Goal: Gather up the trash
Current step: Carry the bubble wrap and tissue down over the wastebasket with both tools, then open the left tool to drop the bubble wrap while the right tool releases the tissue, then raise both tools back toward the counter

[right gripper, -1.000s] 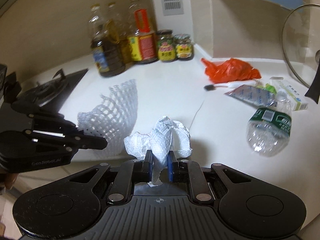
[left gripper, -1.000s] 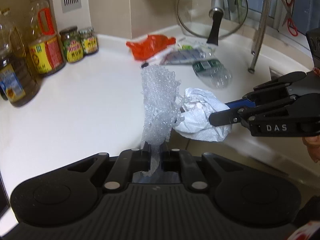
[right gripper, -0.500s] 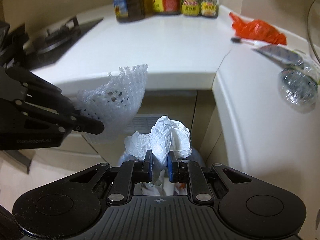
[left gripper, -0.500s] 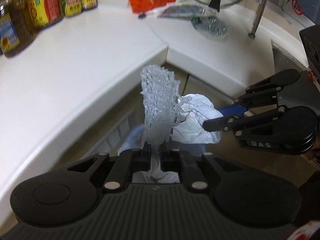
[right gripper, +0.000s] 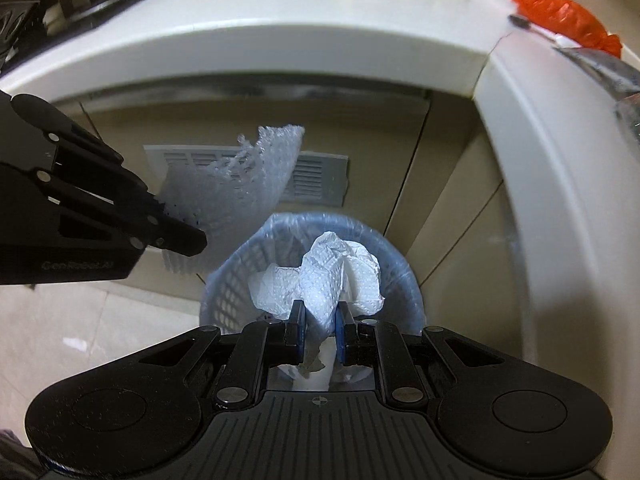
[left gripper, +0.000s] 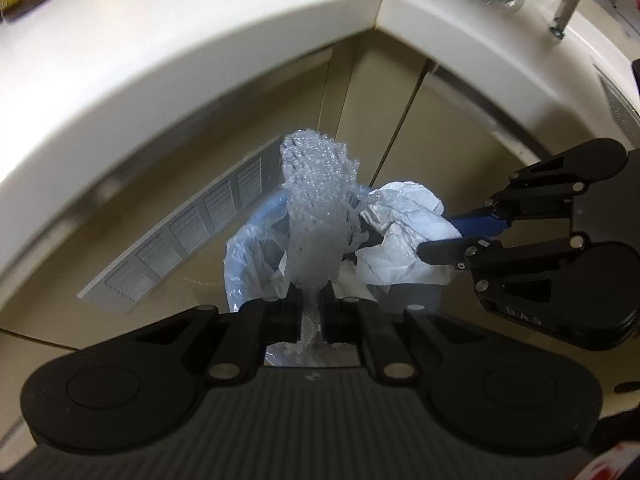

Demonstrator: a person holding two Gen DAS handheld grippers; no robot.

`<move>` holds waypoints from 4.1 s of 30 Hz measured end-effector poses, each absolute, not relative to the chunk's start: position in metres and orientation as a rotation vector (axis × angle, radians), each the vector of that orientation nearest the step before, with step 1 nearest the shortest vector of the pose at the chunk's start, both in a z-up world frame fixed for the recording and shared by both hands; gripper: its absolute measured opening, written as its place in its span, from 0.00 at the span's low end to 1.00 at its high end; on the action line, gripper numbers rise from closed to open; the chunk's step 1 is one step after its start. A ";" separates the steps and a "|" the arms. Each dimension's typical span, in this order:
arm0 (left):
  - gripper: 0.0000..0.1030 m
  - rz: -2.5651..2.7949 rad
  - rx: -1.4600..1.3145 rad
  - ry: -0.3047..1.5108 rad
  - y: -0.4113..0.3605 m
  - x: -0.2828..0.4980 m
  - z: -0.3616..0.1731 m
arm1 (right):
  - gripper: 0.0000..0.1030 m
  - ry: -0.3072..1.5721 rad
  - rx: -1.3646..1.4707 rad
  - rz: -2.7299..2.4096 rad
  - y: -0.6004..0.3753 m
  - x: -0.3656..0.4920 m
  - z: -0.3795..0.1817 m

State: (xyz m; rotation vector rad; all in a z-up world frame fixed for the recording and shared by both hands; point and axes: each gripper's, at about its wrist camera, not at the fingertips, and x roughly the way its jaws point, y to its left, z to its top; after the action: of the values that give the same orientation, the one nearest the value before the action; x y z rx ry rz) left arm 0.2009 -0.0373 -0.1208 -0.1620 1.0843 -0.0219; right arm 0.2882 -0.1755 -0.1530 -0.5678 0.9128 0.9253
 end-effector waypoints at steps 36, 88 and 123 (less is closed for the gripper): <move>0.36 -0.012 -0.261 1.174 -0.035 0.236 -0.195 | 0.15 0.979 -0.610 0.880 -0.163 0.312 -0.211; 0.37 0.078 -0.261 1.137 -0.018 0.191 -0.175 | 0.58 0.939 -0.555 0.860 -0.146 0.326 -0.201; 0.50 0.005 -0.145 0.798 -0.034 0.210 -0.025 | 0.59 0.596 -0.121 0.719 -0.233 0.315 0.008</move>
State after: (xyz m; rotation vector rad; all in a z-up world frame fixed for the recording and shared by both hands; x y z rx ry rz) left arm 0.2100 -0.0340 -0.0250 -0.1448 0.7985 0.0053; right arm 0.3148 -0.2333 0.0078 -0.1214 0.5959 0.7192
